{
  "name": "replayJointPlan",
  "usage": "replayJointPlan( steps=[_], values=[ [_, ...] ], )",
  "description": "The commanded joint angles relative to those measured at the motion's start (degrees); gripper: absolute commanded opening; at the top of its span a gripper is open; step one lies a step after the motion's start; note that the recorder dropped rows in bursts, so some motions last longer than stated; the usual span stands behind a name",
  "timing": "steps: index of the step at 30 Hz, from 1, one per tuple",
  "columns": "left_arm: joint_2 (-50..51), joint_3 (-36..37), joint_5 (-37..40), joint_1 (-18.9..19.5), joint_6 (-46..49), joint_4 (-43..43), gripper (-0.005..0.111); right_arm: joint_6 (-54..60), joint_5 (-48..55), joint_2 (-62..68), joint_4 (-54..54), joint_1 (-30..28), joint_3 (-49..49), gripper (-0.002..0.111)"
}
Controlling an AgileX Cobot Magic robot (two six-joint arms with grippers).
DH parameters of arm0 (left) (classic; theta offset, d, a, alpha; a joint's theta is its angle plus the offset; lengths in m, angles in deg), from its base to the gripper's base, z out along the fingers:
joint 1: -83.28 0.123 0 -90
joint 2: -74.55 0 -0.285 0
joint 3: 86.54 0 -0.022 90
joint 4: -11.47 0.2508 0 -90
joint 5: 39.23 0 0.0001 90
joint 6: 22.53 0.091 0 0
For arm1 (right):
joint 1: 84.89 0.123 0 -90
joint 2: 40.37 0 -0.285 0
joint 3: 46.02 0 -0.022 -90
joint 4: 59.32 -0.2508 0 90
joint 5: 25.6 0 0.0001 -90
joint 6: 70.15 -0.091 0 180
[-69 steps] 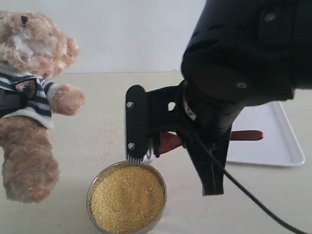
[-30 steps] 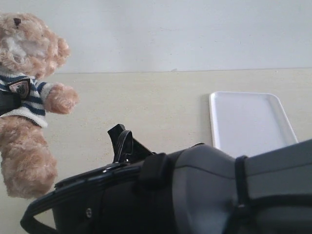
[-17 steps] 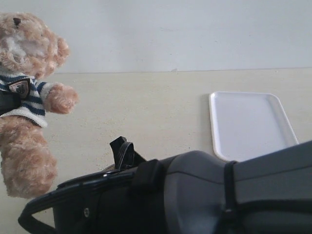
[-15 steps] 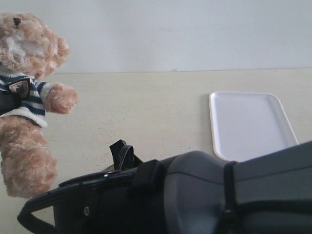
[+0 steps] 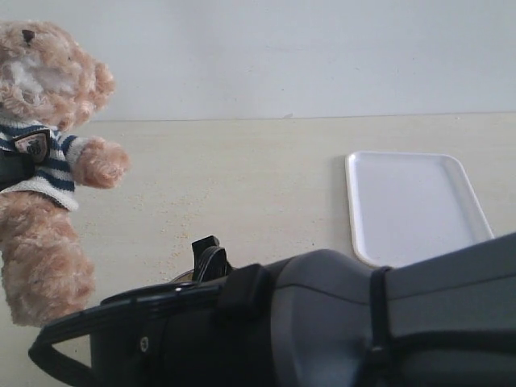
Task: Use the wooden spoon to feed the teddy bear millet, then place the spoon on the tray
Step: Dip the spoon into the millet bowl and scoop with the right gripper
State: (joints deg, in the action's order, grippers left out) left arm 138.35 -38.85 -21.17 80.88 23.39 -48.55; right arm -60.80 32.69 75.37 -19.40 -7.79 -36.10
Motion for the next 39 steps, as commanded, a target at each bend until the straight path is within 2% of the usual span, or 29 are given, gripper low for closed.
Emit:
replayJointPlan(
  steps=[1,16,20,26,39],
  values=[
    [-0.53,0.12,-0.45,-0.16,0.06,-0.96,0.005,-1.93,-0.09,-0.11,0.10,0.08,-0.24,0.000],
    [-0.53,0.12,-0.11,-0.16,0.06,-0.96,0.005,-3.95,2.08,-0.46,-0.94,-0.14,-0.24,0.000],
    [-0.53,0.12,-0.11,-0.16,0.06,-0.67,0.005,-5.71,-0.22,-2.61,-2.64,-2.19,-0.24,0.000],
    [-0.53,0.12,-0.11,-0.16,0.06,-0.67,0.005,-2.19,-1.99,-6.86,-10.35,-6.57,-0.24,0.000],
    [-0.53,0.12,-0.22,-0.16,0.06,-0.65,0.005,1.77,0.10,-7.27,-9.57,-7.32,-0.24,0.000]
  ],
)
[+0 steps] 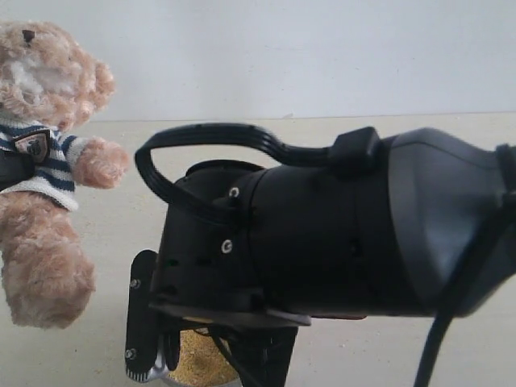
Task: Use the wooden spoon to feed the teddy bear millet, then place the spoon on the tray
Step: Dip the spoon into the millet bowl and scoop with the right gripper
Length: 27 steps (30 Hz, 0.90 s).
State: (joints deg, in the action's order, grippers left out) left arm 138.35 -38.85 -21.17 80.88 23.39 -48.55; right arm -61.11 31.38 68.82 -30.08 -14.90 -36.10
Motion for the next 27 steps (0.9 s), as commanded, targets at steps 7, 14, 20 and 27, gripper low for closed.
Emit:
replayJointPlan(
  steps=[7,14,20,27],
  values=[
    [-0.53,0.12,-0.44,-0.16,0.06,-0.65,0.005,1.04,4.09,-0.43,7.34,0.48,-0.24,0.000],
    [-0.53,0.12,-0.49,-0.16,0.18,-0.65,0.005,-0.34,7.97,-0.19,8.56,1.99,-0.24,0.000],
    [-0.53,0.12,0.03,-0.16,0.18,-0.65,0.005,-2.28,5.73,-0.25,6.46,1.88,-0.24,0.000],
    [-0.53,0.12,-0.16,-0.16,0.18,-0.17,0.005,-3.05,7.26,0.37,8.70,1.85,-0.24,0.000]
  ],
)
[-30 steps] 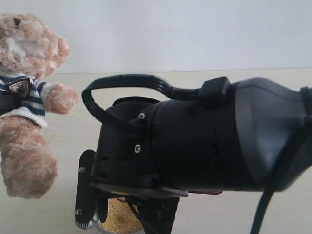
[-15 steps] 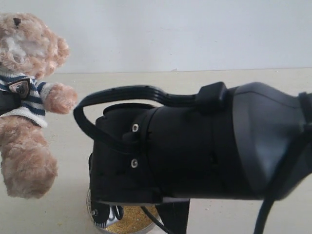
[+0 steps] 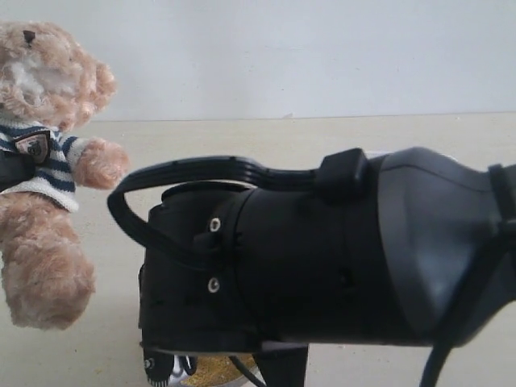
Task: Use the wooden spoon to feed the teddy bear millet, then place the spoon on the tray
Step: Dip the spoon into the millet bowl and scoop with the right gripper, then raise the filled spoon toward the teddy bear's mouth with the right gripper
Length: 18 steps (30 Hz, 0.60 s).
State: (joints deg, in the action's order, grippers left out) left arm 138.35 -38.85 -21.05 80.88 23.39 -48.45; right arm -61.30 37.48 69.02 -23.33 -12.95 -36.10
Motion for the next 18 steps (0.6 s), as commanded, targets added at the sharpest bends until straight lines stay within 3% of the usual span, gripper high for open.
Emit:
replayJointPlan(
  steps=[1,6,12,18],
  values=[
    [-0.53,0.12,-0.69,-0.16,0.18,-0.27,0.005,-0.71,1.44,0.28,1.95,-0.10,-0.24,0.000],
    [-0.53,0.80,-0.98,-0.16,1.32,-0.27,0.005,-9.22,-0.49,-1.82,-0.74,0.57,-0.24,0.000],
    [-0.53,2.52,-3.44,-0.16,1.32,-0.27,0.005,-9.80,-0.90,-7.62,-4.69,0.57,-0.24,0.000],
    [-0.03,2.52,0.09,-0.16,2.15,-0.27,0.005,-9.68,-0.77,-14.78,-6.18,0.57,-0.24,0.000]
  ],
)
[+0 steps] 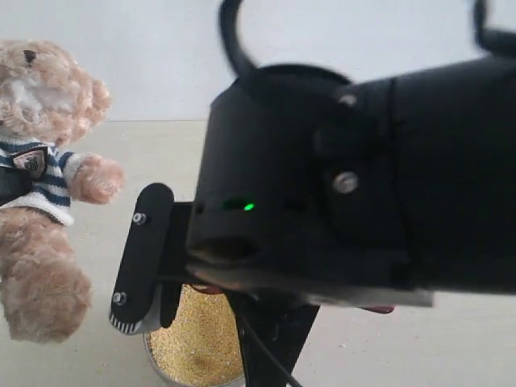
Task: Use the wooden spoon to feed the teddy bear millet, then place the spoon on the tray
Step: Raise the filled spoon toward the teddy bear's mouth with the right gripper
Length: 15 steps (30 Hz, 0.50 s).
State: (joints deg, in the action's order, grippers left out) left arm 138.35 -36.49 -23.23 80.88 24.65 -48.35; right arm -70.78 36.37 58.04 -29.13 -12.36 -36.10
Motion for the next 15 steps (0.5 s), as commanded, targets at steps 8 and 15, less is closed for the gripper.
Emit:
replayJointPlan(
  steps=[8,15],
  values=[
    [7.46,0.16,14.18,-0.16,1.15,-0.37,0.005,0.64,0.43,-6.01,-5.98,-4.78,-0.24,0.000],
    [11.43,-3.16,22.92,0.18,-1.07,2.81,0.005,7.02,-3.51,-6.10,-15.77,-12.70,-0.24,0.000]
  ],
)
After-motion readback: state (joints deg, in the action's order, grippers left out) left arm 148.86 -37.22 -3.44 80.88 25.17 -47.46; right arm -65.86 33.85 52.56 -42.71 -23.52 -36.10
